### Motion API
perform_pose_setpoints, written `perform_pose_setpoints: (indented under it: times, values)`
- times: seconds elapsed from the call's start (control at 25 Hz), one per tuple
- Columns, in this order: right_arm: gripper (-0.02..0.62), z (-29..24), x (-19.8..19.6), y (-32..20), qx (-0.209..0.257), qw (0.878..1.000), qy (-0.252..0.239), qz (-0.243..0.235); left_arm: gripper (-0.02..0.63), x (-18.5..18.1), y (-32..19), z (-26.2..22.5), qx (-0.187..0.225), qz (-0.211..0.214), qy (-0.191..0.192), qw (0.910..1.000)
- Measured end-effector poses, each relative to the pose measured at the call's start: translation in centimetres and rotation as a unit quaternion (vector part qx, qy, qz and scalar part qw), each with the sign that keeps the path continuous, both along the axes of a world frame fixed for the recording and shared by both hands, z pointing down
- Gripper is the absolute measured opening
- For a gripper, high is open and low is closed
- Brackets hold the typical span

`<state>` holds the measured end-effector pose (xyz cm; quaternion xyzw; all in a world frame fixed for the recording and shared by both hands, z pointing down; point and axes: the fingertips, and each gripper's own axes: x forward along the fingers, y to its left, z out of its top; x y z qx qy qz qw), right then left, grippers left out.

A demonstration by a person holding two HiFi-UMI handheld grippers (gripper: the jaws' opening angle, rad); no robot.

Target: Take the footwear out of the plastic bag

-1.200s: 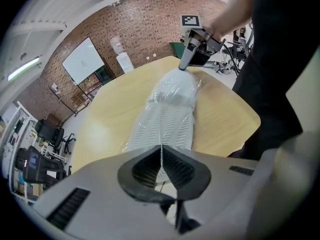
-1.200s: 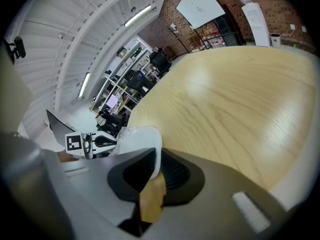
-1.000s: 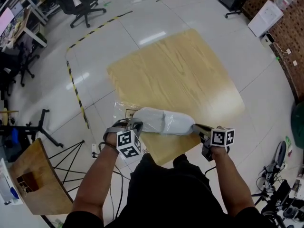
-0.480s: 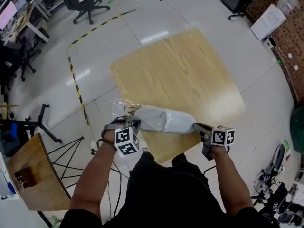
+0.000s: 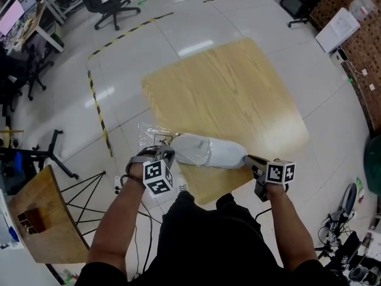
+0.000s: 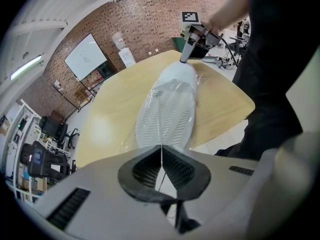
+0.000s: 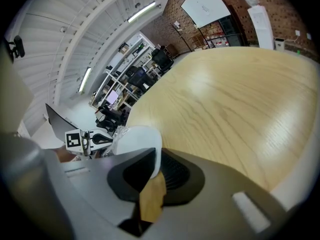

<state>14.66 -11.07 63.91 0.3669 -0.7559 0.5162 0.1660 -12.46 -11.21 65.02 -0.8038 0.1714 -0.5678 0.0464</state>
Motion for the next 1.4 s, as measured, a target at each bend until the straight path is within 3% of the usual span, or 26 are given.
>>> perform_pose_setpoints:
  times: [1.4]
  values:
    - [0.04,0.3,-0.8,0.4,0.0,1.0,0.023,-0.001,0.009,-8.4,-0.9,0.1,0.019,-0.049,-0.043,0.9977]
